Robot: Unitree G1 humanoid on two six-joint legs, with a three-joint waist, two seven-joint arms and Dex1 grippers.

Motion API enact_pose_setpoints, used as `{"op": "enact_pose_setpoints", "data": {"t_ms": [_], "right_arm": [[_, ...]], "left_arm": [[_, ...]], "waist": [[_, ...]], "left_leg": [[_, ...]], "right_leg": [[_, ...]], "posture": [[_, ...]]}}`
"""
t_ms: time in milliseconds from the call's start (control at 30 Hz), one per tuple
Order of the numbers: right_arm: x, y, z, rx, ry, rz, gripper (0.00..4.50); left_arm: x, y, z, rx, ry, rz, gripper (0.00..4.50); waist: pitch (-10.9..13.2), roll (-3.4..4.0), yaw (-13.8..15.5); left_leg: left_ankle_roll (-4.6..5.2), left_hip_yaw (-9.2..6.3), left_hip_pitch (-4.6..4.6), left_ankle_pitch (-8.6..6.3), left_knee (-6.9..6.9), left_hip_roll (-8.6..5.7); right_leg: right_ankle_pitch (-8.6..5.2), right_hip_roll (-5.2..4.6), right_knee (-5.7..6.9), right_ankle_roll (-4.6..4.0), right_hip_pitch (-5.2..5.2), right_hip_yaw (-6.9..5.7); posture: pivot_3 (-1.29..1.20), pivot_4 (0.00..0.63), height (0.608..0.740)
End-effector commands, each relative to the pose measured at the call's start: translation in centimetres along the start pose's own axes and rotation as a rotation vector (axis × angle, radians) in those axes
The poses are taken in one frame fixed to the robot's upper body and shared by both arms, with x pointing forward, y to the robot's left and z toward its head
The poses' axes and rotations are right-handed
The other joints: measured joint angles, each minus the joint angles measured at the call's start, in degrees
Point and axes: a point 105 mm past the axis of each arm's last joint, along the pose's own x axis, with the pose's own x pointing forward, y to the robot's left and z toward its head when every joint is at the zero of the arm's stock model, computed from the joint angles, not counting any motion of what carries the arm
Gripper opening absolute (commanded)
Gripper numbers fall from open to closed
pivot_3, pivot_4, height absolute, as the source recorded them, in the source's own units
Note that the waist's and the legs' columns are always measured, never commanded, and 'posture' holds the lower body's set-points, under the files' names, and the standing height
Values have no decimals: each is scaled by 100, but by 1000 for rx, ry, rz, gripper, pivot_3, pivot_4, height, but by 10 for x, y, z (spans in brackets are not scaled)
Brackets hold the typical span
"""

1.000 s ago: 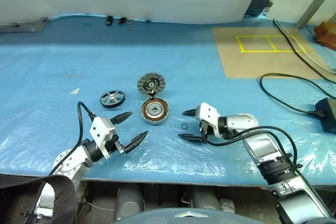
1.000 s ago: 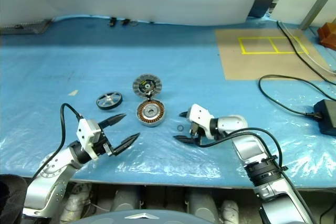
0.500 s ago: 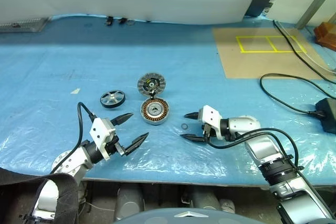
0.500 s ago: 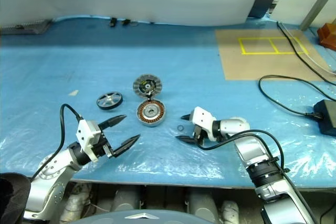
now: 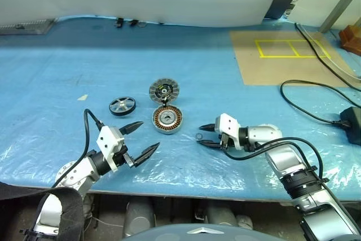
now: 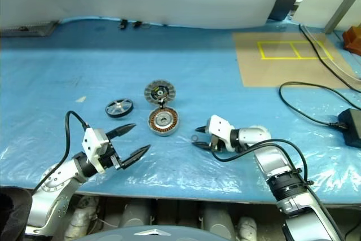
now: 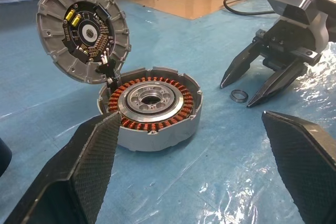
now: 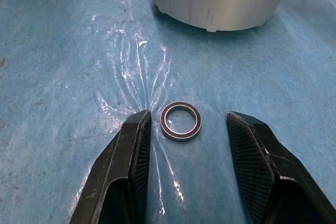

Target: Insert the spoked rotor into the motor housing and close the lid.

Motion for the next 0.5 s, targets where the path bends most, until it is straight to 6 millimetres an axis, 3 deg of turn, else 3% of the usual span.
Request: {"op": "enact_pose_setpoints", "data": {"t_ms": [33, 300, 400, 500], "right_arm": [[-8, 3, -17, 40, 64, 11, 2339], [-7, 4, -18, 43, 63, 21, 2339], [-6, 5, -18, 46, 63, 25, 1801], [-6, 7, -18, 50, 64, 34, 795]], "left_arm": [[-1, -1, 11, 33, -27, -11, 4500], [0, 0, 11, 36, -24, -11, 4500], [0, 0, 11, 36, -25, -10, 4500], [0, 0, 11, 37, -25, -10, 4500]], "waist": [[0, 0, 1], [-1, 0, 1], [-1, 0, -1], [-1, -1, -7]], "left_leg": [[0, 0, 0, 0, 0, 0], [0, 0, -1, 0, -1, 0], [0, 0, -1, 0, -1, 0], [0, -1, 0, 0, -1, 1]], "right_leg": [[0, 0, -1, 0, 0, -1], [0, 0, -4, 0, 0, -3], [1, 0, -4, -1, 1, -3], [0, 0, -4, 0, 1, -3]], "posture": [[0, 150, 740], [0, 150, 740], [0, 150, 740], [0, 150, 740]]}}
